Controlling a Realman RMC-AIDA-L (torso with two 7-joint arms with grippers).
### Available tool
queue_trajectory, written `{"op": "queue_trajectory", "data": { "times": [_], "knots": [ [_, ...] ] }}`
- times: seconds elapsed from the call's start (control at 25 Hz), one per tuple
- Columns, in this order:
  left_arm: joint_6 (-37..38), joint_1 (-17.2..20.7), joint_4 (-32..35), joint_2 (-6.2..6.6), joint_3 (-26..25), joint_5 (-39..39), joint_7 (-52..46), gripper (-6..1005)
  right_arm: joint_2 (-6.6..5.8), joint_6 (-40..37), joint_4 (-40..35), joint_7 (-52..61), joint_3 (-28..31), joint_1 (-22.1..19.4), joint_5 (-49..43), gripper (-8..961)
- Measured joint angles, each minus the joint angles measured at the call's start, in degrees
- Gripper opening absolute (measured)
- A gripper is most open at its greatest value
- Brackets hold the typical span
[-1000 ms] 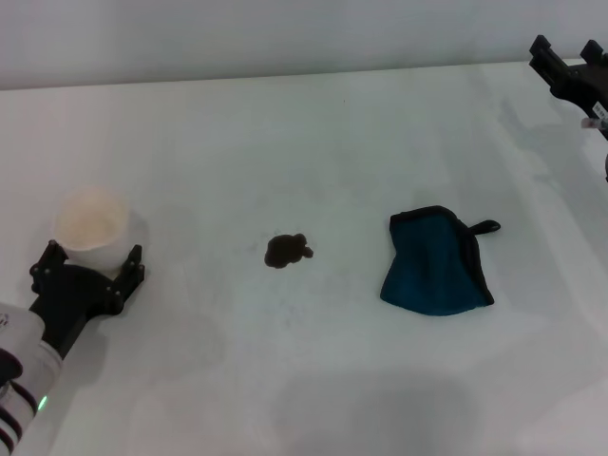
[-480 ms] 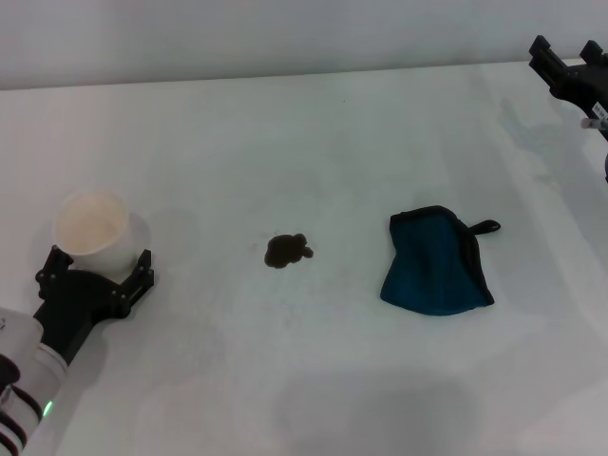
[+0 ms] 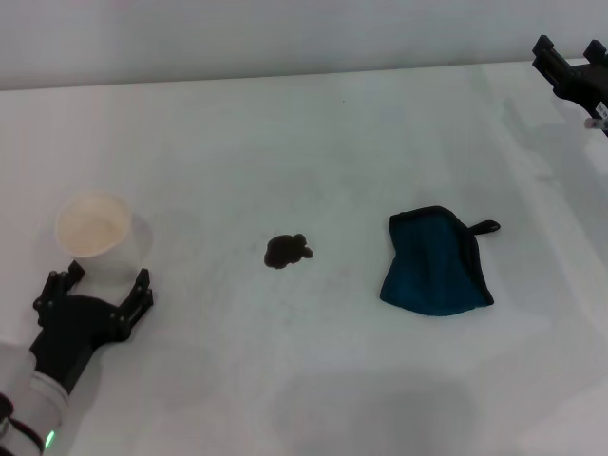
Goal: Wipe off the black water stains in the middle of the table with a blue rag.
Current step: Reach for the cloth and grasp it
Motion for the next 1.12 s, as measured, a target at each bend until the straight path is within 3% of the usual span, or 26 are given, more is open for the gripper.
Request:
{"op": "queue_trajectory", "data": {
  "times": [0.44, 0.76, 0.88, 1.12],
  "knots": [
    [8.4, 6.1, 2.4, 0.11, 1.2, 1.3, -0.1, 893, -0.02, 0.2, 0.0, 0.0, 0.0, -0.1, 0.0, 838],
    [21.6, 11.5, 4.1, 0.25, 1.1, 2.4, -2.9, 892, -0.52, 2.5, -1.2, 3.8, -1.4, -0.4, -3.2, 837],
    [25.4, 12.1, 1.7, 0.32, 0.6, 1.4, -8.3, 889, -1.24, 3.2, -8.1, 14.5, -6.8, -1.9, -10.9, 836],
    [28.0, 11.7, -1.5, 0.41, 0.6, -1.5, -13.1, 888, -3.48, -5.8, -30.1, 43.6, -19.2, -3.4, -36.9, 836]
  ]
}}
